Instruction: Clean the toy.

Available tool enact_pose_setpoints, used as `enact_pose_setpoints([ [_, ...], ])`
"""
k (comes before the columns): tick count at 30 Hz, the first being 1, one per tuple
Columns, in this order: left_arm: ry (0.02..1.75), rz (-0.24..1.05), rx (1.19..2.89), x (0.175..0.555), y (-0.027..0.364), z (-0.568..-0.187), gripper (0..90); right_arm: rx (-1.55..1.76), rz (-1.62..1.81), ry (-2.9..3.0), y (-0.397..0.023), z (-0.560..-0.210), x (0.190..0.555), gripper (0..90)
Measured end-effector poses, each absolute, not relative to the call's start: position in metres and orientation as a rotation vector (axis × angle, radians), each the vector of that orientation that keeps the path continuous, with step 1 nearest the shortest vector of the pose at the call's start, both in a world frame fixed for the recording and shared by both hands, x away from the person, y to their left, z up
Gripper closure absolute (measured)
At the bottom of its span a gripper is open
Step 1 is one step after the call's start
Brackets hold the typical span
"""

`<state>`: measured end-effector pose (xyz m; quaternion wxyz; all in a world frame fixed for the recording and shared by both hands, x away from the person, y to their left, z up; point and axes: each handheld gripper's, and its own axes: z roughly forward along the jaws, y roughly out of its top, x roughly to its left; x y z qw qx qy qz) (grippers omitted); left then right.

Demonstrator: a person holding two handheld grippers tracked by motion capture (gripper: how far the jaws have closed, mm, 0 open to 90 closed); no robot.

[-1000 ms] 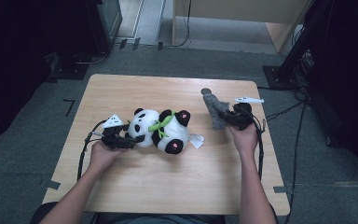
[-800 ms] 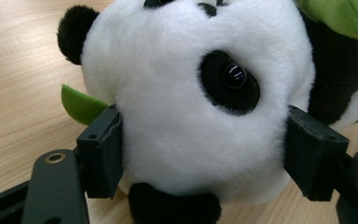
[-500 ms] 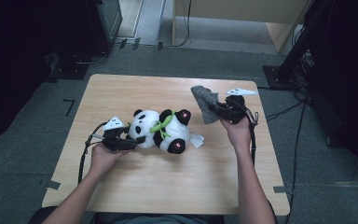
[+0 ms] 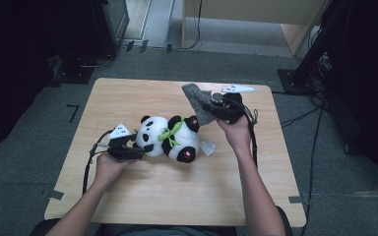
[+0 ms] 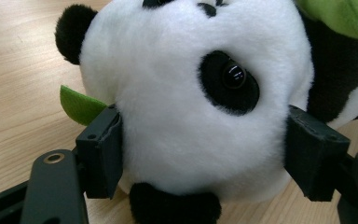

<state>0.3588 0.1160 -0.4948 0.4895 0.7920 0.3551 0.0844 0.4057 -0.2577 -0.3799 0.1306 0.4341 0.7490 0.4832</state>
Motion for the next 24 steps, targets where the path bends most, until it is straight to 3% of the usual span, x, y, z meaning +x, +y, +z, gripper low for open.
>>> enact_pose_setpoints([
  [17,0.883,0.176,1.926,0.363,0.116,-0.493,22.6,1.103,1.341,2.327,-0.179,-0.360,0.401,76.5],
  [24,0.882,0.178,1.919,0.364,0.116,-0.493,22.6,1.071,1.338,2.404,-0.138,-0.373,0.409,76.5],
])
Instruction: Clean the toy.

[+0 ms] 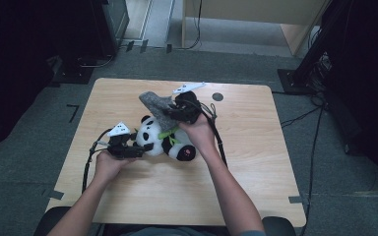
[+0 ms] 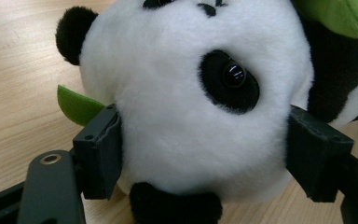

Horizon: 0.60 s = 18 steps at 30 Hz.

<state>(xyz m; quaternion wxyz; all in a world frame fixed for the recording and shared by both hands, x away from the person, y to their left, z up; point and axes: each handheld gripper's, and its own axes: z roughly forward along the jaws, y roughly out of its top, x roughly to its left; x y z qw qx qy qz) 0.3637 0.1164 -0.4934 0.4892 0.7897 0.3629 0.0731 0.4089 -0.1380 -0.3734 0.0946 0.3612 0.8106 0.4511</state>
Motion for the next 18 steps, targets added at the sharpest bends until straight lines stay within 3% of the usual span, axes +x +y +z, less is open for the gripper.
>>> enact_pose_setpoints([
  [13,0.924,0.189,1.935,0.364,0.114,-0.494,24.6,1.056,1.194,2.597,-0.087,-0.402,0.427,76.2],
  [18,0.948,0.192,1.927,0.365,0.112,-0.494,25.8,1.031,1.154,2.604,-0.086,-0.411,0.431,76.0],
])
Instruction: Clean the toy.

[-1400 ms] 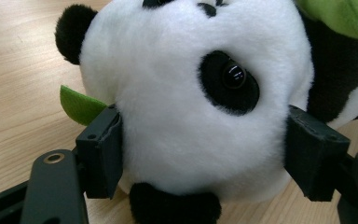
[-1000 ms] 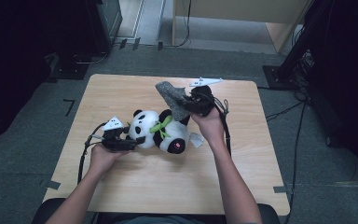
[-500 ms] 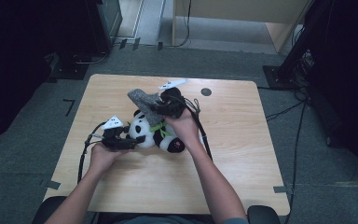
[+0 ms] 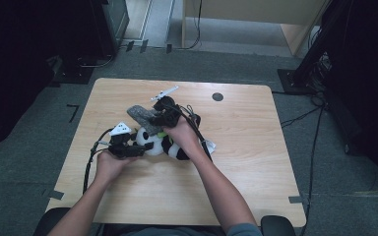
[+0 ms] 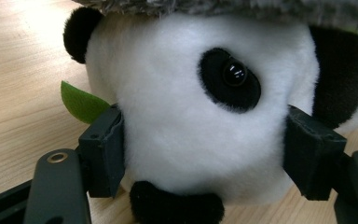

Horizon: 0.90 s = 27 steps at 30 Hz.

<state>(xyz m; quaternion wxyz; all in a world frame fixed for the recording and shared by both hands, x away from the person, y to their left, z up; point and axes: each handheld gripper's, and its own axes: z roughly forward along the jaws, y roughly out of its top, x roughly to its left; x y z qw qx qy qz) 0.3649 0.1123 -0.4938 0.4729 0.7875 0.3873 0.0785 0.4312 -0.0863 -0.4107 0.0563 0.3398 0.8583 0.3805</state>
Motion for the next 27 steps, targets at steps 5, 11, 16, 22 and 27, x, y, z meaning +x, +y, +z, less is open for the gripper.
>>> enact_pose_setpoints([
  [5,0.951,0.187,1.918,0.365,0.112,-0.494,26.4,1.062,1.124,2.586,-0.096,-0.415,0.440,76.1],
  [11,0.944,0.192,1.926,0.364,0.112,-0.493,26.4,1.074,1.001,2.590,-0.109,-0.414,0.448,76.0],
  [16,0.943,0.184,1.920,0.364,0.112,-0.493,26.4,1.102,0.907,2.554,-0.123,-0.414,0.455,75.5],
  [22,0.931,0.183,1.915,0.364,0.113,-0.494,26.1,1.118,0.863,2.511,-0.131,-0.407,0.457,75.6],
  [27,0.925,0.188,1.908,0.364,0.114,-0.496,25.3,1.162,0.877,2.464,-0.145,-0.398,0.459,75.9],
])
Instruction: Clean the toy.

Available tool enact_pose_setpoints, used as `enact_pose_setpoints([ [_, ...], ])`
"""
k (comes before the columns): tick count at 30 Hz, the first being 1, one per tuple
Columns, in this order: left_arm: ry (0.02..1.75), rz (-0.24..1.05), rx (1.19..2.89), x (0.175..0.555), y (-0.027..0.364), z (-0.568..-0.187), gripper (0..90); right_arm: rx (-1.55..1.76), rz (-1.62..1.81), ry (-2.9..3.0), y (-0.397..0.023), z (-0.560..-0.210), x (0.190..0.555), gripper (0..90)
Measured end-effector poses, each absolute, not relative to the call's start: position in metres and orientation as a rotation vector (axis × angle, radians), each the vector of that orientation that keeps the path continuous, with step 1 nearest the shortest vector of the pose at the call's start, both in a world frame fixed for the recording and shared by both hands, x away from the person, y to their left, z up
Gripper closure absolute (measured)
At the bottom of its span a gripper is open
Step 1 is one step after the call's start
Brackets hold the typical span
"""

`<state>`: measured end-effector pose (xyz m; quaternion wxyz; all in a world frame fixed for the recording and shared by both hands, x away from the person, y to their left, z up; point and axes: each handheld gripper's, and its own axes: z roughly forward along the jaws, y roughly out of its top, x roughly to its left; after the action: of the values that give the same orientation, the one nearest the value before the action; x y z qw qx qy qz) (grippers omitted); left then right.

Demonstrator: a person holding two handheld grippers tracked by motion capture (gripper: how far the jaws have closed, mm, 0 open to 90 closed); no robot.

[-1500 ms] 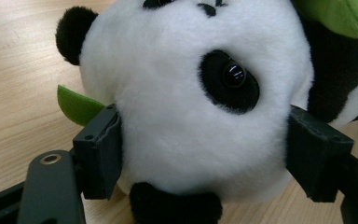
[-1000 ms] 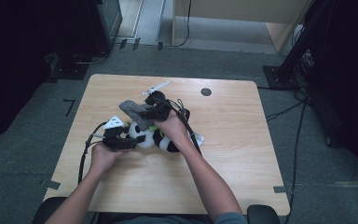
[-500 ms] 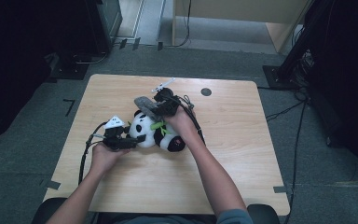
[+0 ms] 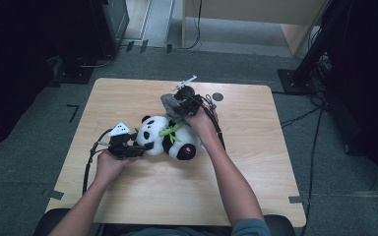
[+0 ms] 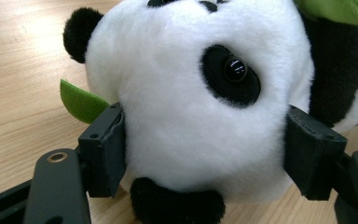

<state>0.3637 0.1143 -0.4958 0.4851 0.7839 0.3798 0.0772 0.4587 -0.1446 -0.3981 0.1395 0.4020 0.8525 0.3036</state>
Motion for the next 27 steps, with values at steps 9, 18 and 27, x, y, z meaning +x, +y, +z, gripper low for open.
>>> enact_pose_setpoints([
  [9,0.920,0.193,1.900,0.363,0.115,-0.497,24.8,1.114,1.105,2.404,-0.149,-0.366,0.445,75.8],
  [18,0.919,0.196,1.902,0.363,0.114,-0.497,24.7,0.969,1.147,2.501,-0.106,-0.364,0.428,75.5],
  [27,0.938,0.183,1.912,0.364,0.114,-0.496,24.8,0.885,1.067,2.638,-0.069,-0.406,0.421,74.4],
])
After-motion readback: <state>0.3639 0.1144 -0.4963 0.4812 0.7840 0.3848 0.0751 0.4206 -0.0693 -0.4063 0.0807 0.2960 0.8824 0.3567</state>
